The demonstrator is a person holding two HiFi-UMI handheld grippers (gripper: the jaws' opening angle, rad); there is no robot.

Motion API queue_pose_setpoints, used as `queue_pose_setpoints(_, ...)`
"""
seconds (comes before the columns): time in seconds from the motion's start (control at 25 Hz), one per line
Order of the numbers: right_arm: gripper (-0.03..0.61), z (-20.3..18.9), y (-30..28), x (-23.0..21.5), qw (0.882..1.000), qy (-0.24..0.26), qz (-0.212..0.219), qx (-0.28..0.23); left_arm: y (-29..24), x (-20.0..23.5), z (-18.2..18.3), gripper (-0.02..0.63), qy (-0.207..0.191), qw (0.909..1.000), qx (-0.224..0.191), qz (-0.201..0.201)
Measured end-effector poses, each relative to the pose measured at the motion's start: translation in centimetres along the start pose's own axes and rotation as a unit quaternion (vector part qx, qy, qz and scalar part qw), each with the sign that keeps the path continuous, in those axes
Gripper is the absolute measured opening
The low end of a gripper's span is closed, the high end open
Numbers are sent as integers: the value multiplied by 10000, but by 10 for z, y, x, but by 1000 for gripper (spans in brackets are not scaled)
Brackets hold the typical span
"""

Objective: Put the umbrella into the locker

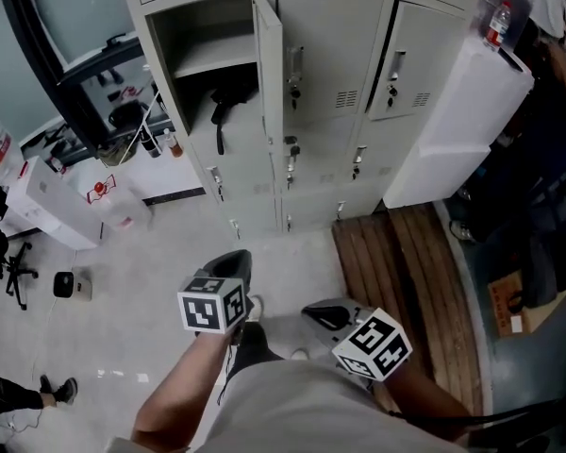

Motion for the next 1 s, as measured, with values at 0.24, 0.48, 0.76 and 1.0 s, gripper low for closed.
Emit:
queue_pose_setpoints(0.24,18,2,4,-1,9999,75,-21,-71,8,-9,-14,11,-41,10000,77,7)
queue_pose_setpoints(0.48,17,8,5,-5,9998,106,-107,-128,7,-8,-16,11,-58,9999,104,-4)
queue_pose_setpoints(0.76,17,13,-2,-5,9998,138,-65,-146,6,-4,-16,11,-104,9999,123,19)
queue_pose_setpoints(1.0,17,15,-6,-6,9998,159,-50,-130,5,1,-18,11,-123,9998,160,47)
Point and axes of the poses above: the fingertips, and each gripper's own axes: y backward along the fingers, x to its left, z out of its top, the point moved 9 cm from there along y, backward along the fingers, and after that the axes turned 5 degrees about x, right-handed, at the moved point
